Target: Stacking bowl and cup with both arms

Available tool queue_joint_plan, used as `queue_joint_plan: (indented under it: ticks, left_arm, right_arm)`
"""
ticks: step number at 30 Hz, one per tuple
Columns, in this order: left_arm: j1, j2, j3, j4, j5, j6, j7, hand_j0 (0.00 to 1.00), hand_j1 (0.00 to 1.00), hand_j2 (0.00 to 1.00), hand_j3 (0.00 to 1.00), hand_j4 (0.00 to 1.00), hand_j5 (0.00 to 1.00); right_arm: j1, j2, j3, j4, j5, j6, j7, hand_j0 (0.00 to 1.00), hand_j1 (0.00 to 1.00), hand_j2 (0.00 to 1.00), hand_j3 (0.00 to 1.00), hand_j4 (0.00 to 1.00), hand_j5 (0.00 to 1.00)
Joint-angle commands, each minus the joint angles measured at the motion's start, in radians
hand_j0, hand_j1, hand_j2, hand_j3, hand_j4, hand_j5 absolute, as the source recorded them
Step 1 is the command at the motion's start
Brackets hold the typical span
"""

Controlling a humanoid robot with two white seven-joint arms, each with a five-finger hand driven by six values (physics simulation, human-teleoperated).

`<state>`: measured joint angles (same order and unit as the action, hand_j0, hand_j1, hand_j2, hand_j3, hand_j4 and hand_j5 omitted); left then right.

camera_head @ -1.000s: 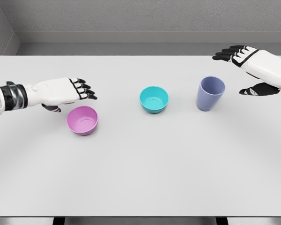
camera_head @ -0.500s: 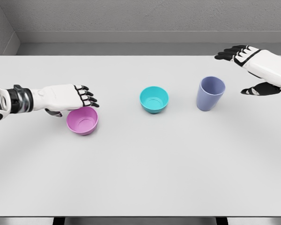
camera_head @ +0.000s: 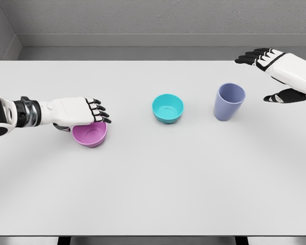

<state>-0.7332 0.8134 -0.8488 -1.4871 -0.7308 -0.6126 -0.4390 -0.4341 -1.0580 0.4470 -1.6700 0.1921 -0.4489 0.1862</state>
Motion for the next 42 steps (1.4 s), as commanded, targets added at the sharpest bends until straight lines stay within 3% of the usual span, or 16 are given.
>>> queue_joint_plan:
  ticks: [1, 16, 24, 35, 42]
  left_arm:
    - [0.0, 0.001, -0.003, -0.007, 0.001, 0.002, -0.001, 1.0, 1.0, 1.0, 1.0, 1.0, 1.0]
    - [0.006, 0.001, -0.007, -0.012, 0.001, 0.002, -0.001, 1.0, 1.0, 1.0, 1.0, 1.0, 1.0]
    - [0.006, 0.003, -0.007, -0.019, 0.001, 0.002, -0.04, 0.76, 0.76, 0.76, 0.76, 0.76, 0.76]
    - [0.0, -0.006, -0.001, -0.018, 0.01, 0.002, -0.04, 0.59, 0.59, 0.59, 0.59, 0.59, 0.59]
    - [-0.003, -0.04, 0.025, -0.016, 0.021, 0.002, -0.04, 0.56, 0.56, 0.56, 0.56, 0.56, 0.56]
  right_arm:
    - [0.0, 0.0, -0.001, 0.001, -0.005, 0.001, -0.001, 1.0, 1.0, 1.0, 1.0, 1.0, 1.0]
    - [0.0, 0.004, -0.001, 0.001, -0.005, -0.001, -0.001, 1.0, 1.0, 1.0, 1.0, 1.0, 1.0]
    - [0.0, 0.007, -0.001, 0.004, -0.005, -0.001, -0.001, 1.0, 1.0, 1.0, 1.0, 1.0, 1.0]
    - [0.0, 0.007, -0.001, 0.003, -0.005, -0.001, -0.001, 1.0, 1.0, 1.0, 1.0, 1.0, 1.0]
    - [0.0, 0.007, -0.001, 0.004, -0.005, -0.001, -0.001, 1.0, 1.0, 1.0, 1.0, 1.0, 1.0]
